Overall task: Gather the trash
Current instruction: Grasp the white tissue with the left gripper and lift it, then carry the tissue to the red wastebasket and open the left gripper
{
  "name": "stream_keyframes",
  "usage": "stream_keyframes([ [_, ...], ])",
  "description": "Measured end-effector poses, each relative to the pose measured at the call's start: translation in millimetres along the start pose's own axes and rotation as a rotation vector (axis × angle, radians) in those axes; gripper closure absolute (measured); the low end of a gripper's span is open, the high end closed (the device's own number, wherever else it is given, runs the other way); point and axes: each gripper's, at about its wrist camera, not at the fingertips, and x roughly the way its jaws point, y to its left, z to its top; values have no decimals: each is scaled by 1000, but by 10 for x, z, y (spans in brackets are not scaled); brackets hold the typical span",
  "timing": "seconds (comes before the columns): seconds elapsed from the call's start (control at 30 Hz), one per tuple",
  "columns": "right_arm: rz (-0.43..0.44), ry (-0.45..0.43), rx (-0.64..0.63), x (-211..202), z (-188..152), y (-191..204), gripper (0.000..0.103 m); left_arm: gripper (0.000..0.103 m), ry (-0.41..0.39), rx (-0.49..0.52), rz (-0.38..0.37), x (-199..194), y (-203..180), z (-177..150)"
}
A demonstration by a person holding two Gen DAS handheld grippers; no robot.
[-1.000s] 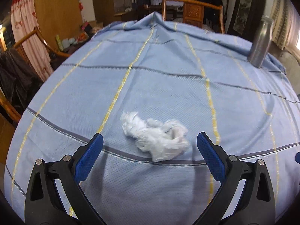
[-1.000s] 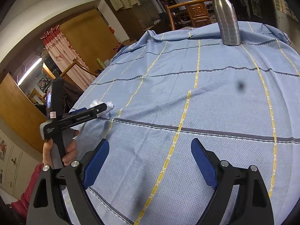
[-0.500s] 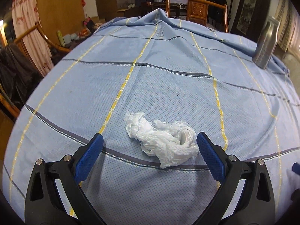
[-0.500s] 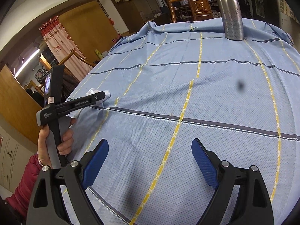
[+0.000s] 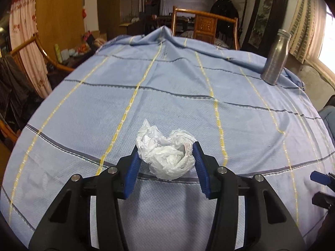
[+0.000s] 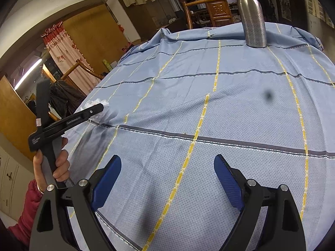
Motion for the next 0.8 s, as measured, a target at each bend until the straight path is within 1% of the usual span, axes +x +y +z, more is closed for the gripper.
stream_keyframes([
  [0.13, 3, -14, -8, -37, 1, 19, 14, 54, -31, 25, 20, -144, -81, -88],
  [0.27, 1, -27, -12, -68, 2, 30, 14, 54, -45, 47, 30, -235, -157, -172],
  [0.47, -11, -37, -12, -84, 14, 9, 14, 54, -68, 52, 40, -349, -206, -239],
  [0.63, -34, -27, -15, -50, 9, -8, 14, 54, -74, 46, 44, -424, -229, -312],
  [0.73, -29, -24, -17, -51, 6, 1, 14, 54, -68, 41, 37, -507, -253, -393],
  [0.8, -21, -30, -23, -65, 9, 24, 14, 54, -73, 52, 52, -586, -285, -454],
])
